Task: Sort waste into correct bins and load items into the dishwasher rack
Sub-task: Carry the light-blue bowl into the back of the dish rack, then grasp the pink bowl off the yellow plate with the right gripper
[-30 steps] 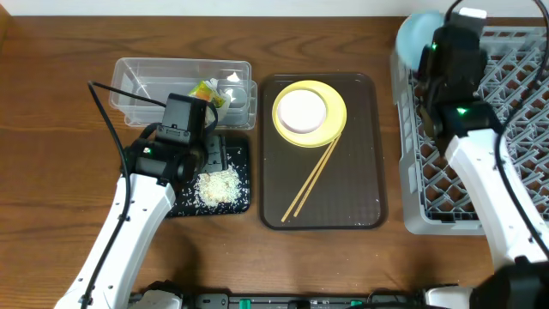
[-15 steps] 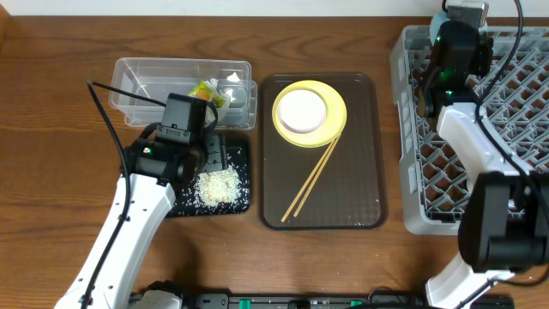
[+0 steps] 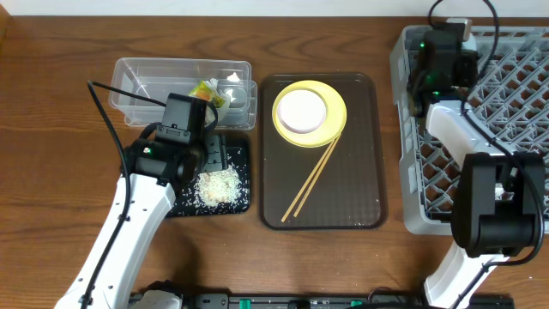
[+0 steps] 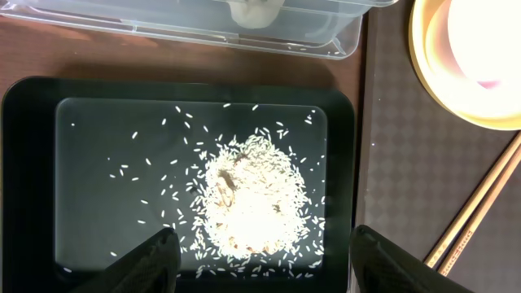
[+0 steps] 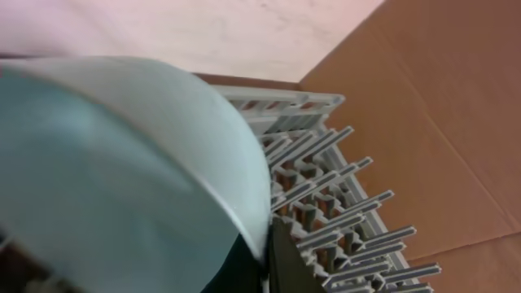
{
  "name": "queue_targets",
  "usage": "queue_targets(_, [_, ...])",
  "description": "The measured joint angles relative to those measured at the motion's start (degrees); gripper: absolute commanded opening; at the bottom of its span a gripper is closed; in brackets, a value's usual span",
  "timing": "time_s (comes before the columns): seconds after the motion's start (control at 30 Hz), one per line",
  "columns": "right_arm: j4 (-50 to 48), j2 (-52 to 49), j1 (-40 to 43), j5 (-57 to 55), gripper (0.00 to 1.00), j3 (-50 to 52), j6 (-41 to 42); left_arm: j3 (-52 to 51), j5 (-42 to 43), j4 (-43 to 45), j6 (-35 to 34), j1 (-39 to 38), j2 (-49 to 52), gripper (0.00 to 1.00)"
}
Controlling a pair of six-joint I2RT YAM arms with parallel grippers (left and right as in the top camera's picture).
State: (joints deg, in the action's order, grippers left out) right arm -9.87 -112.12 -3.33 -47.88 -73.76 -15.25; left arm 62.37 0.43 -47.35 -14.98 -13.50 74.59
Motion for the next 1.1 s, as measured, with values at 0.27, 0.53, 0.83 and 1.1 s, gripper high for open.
queue_targets(0.27, [12.66, 1.03, -2.47, -0.39, 0.20, -0.15, 5.55, 0.00, -0.02, 0.00, 0.00, 0.00, 0.00, 0.69])
queue_targets(0.53, [28.59, 10.12, -3.32, 13.51, 0.61, 0.31, 9.31, 0.00, 0.00, 0.00, 0.00, 0.00, 0.04, 0.69])
queue_targets(0.83, [33.05, 16.13, -6.01, 48.11, 0.63, 0.31, 21.00, 0.00, -0.02, 0.02, 0.00, 0.00, 0.04, 0.70])
queue_targets(1.1, [30.08, 9.68, -13.33, 56.96, 0.54, 0.33, 29.07, 0.00, -0.02, 0.00, 0.00, 0.00, 0.04, 0.70])
